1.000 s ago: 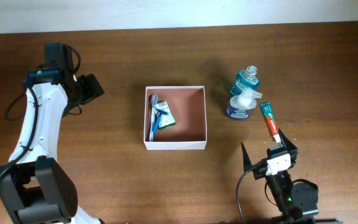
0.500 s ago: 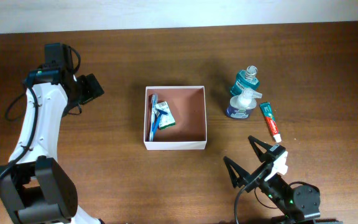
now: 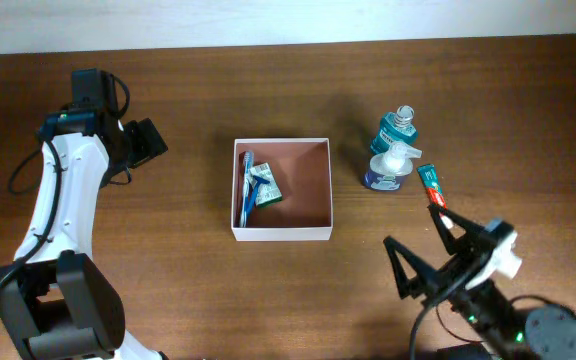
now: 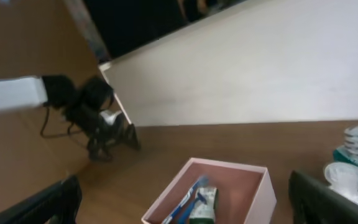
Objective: Pack container
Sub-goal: 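Raise right gripper and move it toward the bottles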
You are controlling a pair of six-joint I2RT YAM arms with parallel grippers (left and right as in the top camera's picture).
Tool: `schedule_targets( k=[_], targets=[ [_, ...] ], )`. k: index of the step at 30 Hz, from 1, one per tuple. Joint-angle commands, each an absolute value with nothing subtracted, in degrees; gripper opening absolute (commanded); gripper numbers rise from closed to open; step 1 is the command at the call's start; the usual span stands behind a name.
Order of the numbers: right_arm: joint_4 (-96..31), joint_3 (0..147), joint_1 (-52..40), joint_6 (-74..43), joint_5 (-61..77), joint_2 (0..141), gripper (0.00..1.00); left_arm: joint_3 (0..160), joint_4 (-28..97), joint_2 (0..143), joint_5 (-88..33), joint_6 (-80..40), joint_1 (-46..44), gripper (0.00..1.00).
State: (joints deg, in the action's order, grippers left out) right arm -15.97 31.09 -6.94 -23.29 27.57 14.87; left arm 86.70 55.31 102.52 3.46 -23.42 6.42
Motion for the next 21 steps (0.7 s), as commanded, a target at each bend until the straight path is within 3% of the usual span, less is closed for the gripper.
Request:
schedule_targets(
  k=[1, 10, 16, 21],
  targets=[
    [-22.7, 39.3, -6.7, -19.0, 26.1, 23.7, 0.98, 87.5, 55.4, 101.2, 3.9, -23.1, 6.6, 0.99],
    [-51.7, 67.7, -6.7, -8.1, 18.6, 50.7, 0.98, 87.5, 55.4, 101.2, 3.9, -23.1, 6.6, 0.99],
    [-58.5, 81.8, -6.7, -4.8, 17.1, 62.5, 0.98, 87.5, 55.4, 101.2, 3.9, -23.1, 6.6, 0.99],
    [-56.8, 84.6, -6.7, -4.6, 16.4, 67.0, 0.98, 87.5, 55.4, 101.2, 3.9, -23.1, 6.6, 0.99]
  ],
)
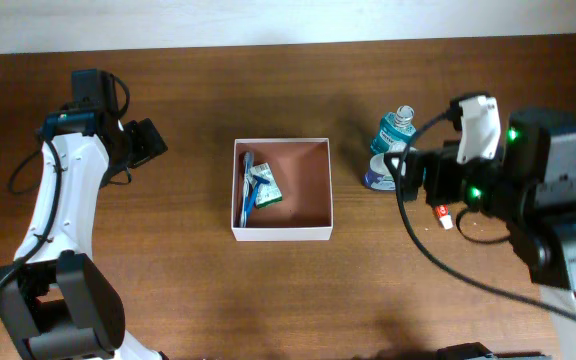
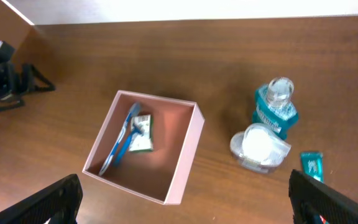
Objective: Pack container
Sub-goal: 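Raise right gripper and move it toward the bottles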
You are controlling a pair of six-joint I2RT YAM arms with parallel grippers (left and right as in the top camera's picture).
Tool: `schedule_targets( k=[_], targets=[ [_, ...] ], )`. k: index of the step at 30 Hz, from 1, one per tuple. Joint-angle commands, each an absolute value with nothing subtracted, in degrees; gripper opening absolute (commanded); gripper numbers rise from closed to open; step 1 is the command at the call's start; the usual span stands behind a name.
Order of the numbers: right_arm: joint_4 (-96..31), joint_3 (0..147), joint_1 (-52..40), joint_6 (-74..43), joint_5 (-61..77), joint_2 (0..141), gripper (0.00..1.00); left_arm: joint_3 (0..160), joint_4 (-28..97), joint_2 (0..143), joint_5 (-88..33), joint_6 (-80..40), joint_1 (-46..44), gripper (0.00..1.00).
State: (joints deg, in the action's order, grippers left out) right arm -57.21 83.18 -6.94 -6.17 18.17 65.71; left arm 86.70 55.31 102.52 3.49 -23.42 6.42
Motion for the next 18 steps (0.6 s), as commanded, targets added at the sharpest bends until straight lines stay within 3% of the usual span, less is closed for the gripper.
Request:
schedule_targets(
  k=[1, 9, 18],
  targets=[
    [-55.9, 84.6, -6.7, -4.7, 15.3, 67.8, 0.98, 87.5, 55.4, 101.2, 3.9, -23.1, 6.6, 0.99],
    [-55.5, 84.6, -6.7, -5.9, 14.1, 70.5, 0.98, 87.5, 55.4, 101.2, 3.9, -23.1, 6.6, 0.99],
    [-56.0, 84.7, -6.7, -10.5, 1.3, 76.2, 0.98, 87.5, 55.4, 101.2, 3.9, -23.1, 6.6, 0.99]
  ],
)
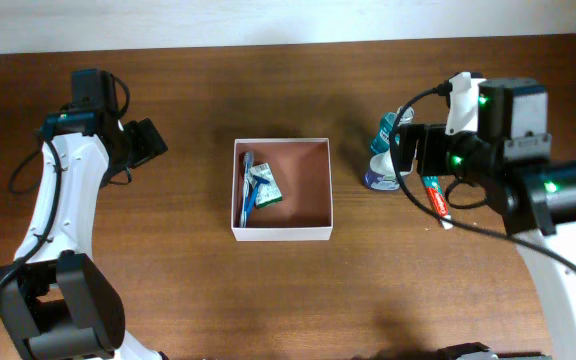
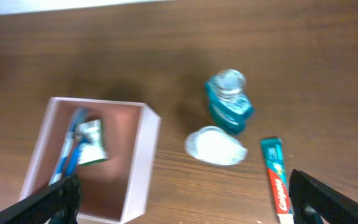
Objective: Pack container
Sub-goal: 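Raise right gripper and move it toward the bottles, then move right gripper over the Colgate toothpaste tube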
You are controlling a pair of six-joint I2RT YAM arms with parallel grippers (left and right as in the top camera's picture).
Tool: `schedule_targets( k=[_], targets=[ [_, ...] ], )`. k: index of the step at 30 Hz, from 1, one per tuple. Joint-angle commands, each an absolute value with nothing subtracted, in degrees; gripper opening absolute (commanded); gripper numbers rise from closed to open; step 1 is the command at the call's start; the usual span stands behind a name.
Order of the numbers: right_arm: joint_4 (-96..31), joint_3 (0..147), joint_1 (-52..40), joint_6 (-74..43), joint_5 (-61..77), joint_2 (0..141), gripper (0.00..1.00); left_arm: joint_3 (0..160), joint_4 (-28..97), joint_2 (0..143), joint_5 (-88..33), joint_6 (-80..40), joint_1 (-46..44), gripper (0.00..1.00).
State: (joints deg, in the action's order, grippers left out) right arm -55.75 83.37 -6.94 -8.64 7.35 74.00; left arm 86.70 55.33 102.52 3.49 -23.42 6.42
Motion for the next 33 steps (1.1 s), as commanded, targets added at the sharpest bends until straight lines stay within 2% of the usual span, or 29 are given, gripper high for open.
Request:
schedule_targets(
  k=[1, 9, 14, 22, 30, 33],
  targets=[
    [-56.2, 84.8, -6.7, -10.8, 1.0, 77.1, 0.98, 87.5, 55.4, 101.2, 3.9, -23.1, 6.6, 0.99],
    [-60.3, 88.3, -6.8, -10.8, -1.0, 85.6, 1.0, 87.5, 55.4, 101.2, 3.9, -23.1, 6.6, 0.99],
    [-60.9, 88.8, -7.1, -11.0, -0.7, 88.4, 0.94, 87.5, 55.4, 101.2, 3.9, -23.1, 6.6, 0.99],
    [-60.9, 88.8, -9.6, -11.1, -1.2, 91.3, 0.9, 87.5, 55.4, 101.2, 3.9, -23.1, 6.6, 1.0],
    [-60.9, 88.8, -10.2, -14.1, -3.7, 94.2, 0.92, 87.5, 55.4, 101.2, 3.9, -23.1, 6.6, 0.99],
    [-60.9, 88.8, -10.2, -14.5, -3.7, 95.2, 0.98, 87.5, 55.4, 101.2, 3.9, -23.1, 6.6, 0.99]
  ],
)
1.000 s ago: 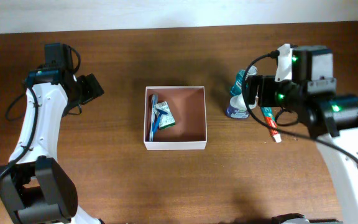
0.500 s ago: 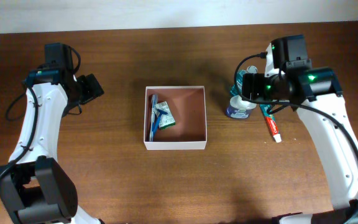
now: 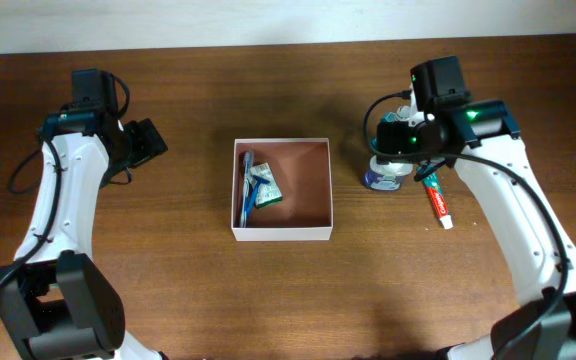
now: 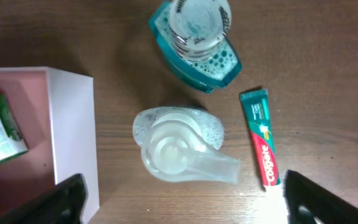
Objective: Pack container
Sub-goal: 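Move right gripper over the Colgate toothpaste tube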
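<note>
A white box (image 3: 281, 232) with a pink floor sits mid-table and holds a blue toothbrush (image 3: 247, 185) and a green packet (image 3: 265, 192). To its right stand a clear pump bottle (image 4: 182, 146) and a teal mouthwash bottle (image 4: 197, 37). A red-and-green toothpaste tube (image 4: 261, 146) lies flat beside them. My right gripper (image 4: 185, 205) hangs open above the pump bottle, its fingertips (image 4: 67, 199) showing at the lower corners and nothing between them. In the overhead view the right gripper (image 3: 398, 140) partly covers the mouthwash. My left gripper (image 3: 148, 142) is open at the far left, away from everything.
The box wall (image 4: 73, 124) is close to the left of the pump bottle (image 3: 381, 175). The toothpaste tube (image 3: 438, 200) lies just to the right of it. Bare wooden table (image 3: 288, 300) surrounds the group. A pale wall edge runs along the table's back.
My right gripper has moved left and lower, from high over the bottles and toothpaste to close above the pump bottle. It stays open. The left arm and all objects are unmoved.
My right arm was first low at the table's front right, looking across at the box. Then it was raised to the right of the bottles, looking down on box and bottles. Later it stood over the bottles, and now close over the pump bottle.
</note>
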You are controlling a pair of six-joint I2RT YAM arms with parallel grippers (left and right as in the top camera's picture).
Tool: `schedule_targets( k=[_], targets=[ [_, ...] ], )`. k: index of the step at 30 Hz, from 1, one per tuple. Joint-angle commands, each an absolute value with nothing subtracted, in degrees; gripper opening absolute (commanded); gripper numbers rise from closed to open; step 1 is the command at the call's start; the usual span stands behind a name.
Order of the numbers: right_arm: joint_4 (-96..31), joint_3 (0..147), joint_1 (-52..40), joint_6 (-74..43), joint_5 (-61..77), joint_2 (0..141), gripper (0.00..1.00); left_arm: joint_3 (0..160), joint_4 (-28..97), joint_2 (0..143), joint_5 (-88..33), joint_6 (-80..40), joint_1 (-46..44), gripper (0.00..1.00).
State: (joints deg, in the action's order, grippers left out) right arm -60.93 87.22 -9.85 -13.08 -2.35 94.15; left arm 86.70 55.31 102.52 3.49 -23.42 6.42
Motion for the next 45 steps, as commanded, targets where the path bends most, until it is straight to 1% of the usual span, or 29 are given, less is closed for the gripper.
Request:
schedule_targets(
  k=[1, 19, 28, 45],
  targets=[
    [-60.9, 88.8, -10.2, -14.5, -3.7, 95.5, 0.99, 87.5, 55.4, 101.2, 3.9, -23.1, 6.6, 0.99],
    [-60.9, 88.8, -10.1, -14.1, -3.7, 96.9, 0.98, 87.5, 55.4, 101.2, 3.9, -23.1, 6.6, 0.99],
    [-61.0, 88.7, -10.1, -17.7, -4.3, 96.9, 0.98, 87.5, 55.4, 101.2, 3.9, -23.1, 6.6, 0.99],
    [-61.9, 88.7, -10.1, -17.0, -5.2, 96.9, 0.98, 87.5, 55.4, 101.2, 3.9, -23.1, 6.6, 0.99]
  ],
)
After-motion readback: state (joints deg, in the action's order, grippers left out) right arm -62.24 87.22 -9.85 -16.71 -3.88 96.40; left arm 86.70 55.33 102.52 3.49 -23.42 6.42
